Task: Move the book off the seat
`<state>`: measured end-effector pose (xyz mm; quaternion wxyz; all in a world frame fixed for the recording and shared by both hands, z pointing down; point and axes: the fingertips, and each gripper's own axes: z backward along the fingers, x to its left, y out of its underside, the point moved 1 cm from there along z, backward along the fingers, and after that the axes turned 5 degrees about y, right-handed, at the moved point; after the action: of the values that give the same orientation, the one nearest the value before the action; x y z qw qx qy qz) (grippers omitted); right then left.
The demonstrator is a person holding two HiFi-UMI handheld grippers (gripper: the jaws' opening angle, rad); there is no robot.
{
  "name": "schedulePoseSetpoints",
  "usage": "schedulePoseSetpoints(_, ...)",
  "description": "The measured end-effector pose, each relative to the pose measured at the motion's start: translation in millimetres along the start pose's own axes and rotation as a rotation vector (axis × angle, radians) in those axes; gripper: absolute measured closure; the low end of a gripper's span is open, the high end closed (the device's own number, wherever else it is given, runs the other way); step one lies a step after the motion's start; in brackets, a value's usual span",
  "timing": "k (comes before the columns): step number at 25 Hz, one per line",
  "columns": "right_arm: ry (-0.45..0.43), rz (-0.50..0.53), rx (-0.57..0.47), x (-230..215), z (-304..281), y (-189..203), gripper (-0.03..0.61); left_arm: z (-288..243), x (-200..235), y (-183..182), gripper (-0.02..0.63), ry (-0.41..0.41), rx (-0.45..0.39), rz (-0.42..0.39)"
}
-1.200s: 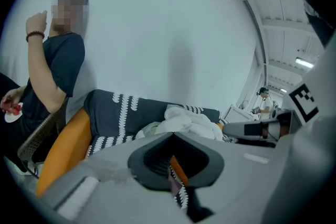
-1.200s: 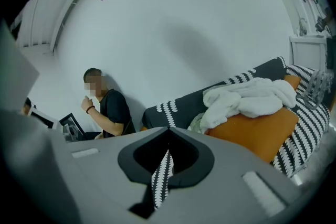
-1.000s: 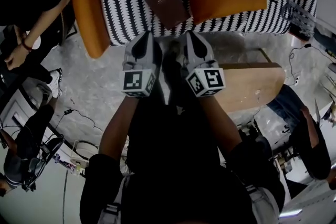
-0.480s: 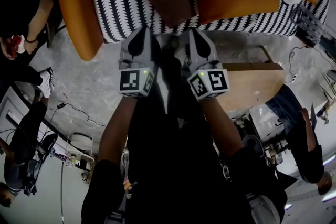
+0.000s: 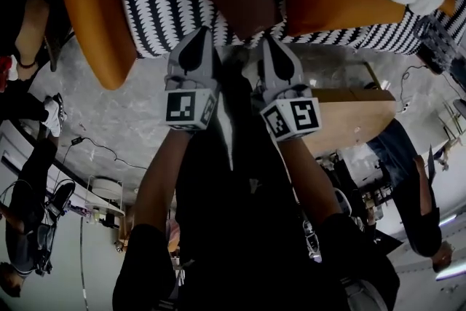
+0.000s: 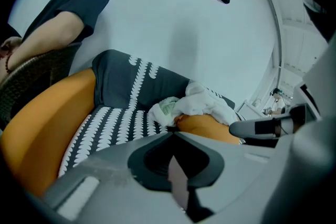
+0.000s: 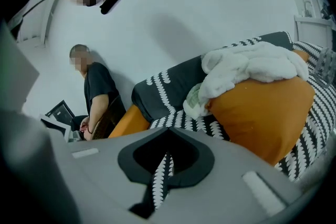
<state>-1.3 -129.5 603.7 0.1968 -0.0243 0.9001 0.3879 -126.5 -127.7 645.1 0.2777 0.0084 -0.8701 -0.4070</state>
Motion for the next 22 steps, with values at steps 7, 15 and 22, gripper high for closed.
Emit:
schedulePoseSetpoints(7, 0.011, -0.007, 0.026, -8.4, -22.6, 17.0, 0.571, -25.9, 21.8, 17.0, 0.607, 0.001, 0.015, 0.002)
schedulePoseSetpoints(15, 0.020, -0.008, 0.055, -15.5, -43.6, 45.1, 0.571, -47.0, 45.4, 60.1, 0.607, 0.017, 0.066, 0.036)
schedulePoseSetpoints(22, 0.019, -0.023, 0.072, -15.9, -57.8, 59.4, 0.571, -68.8, 62.0, 90.7, 0.606, 0.051, 0.108, 0.056)
